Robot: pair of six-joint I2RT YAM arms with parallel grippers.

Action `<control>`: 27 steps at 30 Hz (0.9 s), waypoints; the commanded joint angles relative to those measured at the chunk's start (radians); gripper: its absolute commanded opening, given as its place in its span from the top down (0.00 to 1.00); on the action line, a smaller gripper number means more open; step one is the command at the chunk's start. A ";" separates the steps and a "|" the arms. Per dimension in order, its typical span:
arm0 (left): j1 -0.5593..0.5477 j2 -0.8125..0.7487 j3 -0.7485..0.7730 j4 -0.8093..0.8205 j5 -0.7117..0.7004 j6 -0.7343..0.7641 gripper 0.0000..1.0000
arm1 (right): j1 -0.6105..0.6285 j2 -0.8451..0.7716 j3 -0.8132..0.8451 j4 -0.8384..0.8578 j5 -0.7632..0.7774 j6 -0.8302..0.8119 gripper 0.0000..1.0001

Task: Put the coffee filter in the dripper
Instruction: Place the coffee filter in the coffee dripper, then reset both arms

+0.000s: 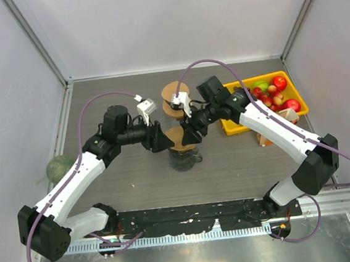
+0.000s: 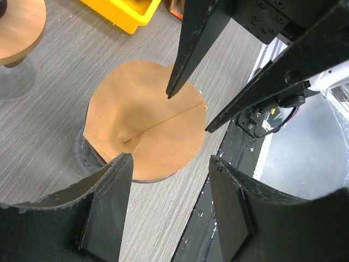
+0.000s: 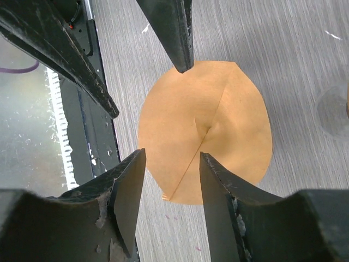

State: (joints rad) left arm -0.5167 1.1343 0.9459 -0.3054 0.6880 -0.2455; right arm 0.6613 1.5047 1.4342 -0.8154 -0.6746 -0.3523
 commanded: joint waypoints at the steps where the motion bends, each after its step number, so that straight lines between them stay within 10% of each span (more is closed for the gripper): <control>1: 0.004 -0.076 0.048 0.003 0.001 0.026 0.38 | 0.006 -0.084 0.048 0.047 -0.005 0.010 0.48; 6: 0.064 -0.146 0.076 -0.053 0.013 0.020 0.27 | -0.020 -0.164 0.052 0.062 0.018 0.062 0.45; 9: 0.141 -0.168 0.137 -0.145 0.064 0.047 0.01 | -0.066 -0.219 0.023 0.128 0.058 0.133 0.40; 19: 0.418 -0.179 0.283 -0.542 -0.002 0.139 0.00 | -0.294 -0.472 -0.174 0.205 0.231 0.240 0.01; 27: 0.491 -0.085 0.231 -0.670 -0.323 0.225 0.01 | -0.390 -0.619 -0.495 0.232 0.391 0.204 0.05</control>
State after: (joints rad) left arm -0.0360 1.0313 1.2098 -0.8867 0.5507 -0.0864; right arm 0.3008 0.9371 1.0779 -0.6273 -0.4011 -0.1303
